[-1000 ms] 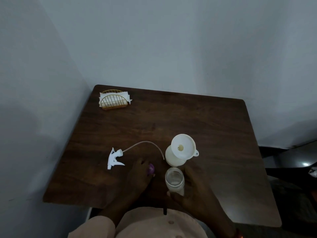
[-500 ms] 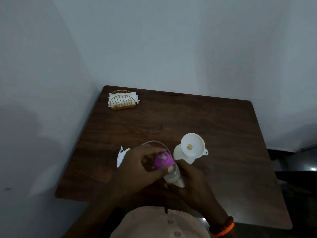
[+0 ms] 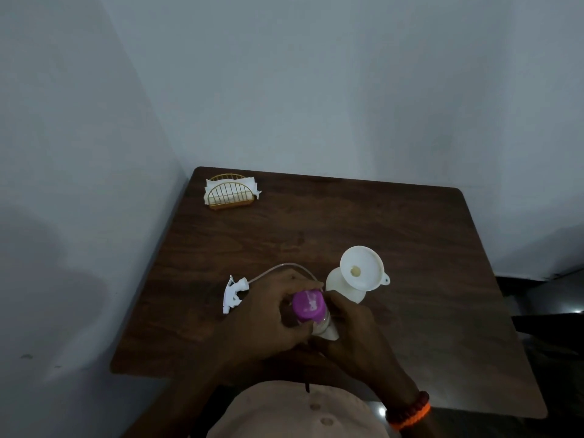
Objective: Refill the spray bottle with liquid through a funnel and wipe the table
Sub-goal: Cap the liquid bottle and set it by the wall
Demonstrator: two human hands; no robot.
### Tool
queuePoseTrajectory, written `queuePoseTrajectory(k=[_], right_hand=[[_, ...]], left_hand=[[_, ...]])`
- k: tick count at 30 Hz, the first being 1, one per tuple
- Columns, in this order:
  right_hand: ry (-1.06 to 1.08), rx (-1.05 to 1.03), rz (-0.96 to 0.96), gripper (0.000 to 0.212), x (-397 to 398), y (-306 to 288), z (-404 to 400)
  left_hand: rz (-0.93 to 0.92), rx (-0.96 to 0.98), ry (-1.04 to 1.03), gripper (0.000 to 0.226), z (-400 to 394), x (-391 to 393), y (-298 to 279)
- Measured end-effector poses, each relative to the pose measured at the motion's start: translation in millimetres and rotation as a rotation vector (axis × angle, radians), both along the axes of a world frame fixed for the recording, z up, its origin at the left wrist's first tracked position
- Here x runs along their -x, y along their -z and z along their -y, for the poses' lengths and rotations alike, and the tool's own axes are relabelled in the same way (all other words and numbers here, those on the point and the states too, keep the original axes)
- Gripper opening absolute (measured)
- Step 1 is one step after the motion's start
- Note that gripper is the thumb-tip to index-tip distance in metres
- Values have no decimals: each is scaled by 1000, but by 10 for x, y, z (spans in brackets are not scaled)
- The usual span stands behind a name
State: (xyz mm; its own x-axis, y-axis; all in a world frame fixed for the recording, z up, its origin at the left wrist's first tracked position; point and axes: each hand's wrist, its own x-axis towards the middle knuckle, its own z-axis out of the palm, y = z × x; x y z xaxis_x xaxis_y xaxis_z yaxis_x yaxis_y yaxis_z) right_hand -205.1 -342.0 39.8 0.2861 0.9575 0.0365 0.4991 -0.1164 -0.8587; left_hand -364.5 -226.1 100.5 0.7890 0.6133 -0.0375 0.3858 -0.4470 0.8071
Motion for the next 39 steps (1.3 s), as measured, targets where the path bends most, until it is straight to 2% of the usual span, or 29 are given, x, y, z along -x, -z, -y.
queuePoseTrajectory(k=[2,5,7,10,14,16,18,20,24,27,29,32,35,37,39], right_hand=[[1,1,-3,51,25,-12,-4],[12,4,-26,48,50,-46,-25],[24,7,2,44,73,-68,-50],[14,8,12,43,104,-39,-71],[21,12,37,53,145,-22,-53],[30,7,50,54,165,-38,-46],[47,21,33,48,183,-68,-53],[46,35,15,44,195,-74,-66],[39,45,13,43,244,-89,-45],[61,16,23,46,295,-115,-17],[58,24,-4,43,298,-119,-22],[40,21,13,46,318,-96,-39],[39,-40,17,60,372,-138,-22],[50,-31,11,56,361,-158,-21],[61,-47,37,49,365,-177,-27]], left_hand=[[-36,-21,21,70,-6,7,0],[-137,-85,-113,84,30,-12,-53],[-154,-145,-194,74,59,-18,-68],[-107,-105,-145,60,102,4,-51],[-55,-46,-32,78,91,81,3],[-86,-92,-122,86,130,44,24],[-122,-196,-281,80,145,-10,16],[-119,-143,-198,67,150,22,-23],[-52,-47,-45,79,171,140,-90],[-87,-90,-81,93,177,110,-134],[-152,-123,-122,87,144,123,-158],[-74,-132,5,55,182,186,-209],[-18,-110,25,59,203,221,-248],[-61,-134,-62,68,171,200,-199],[-92,-121,-133,68,129,184,-154]])
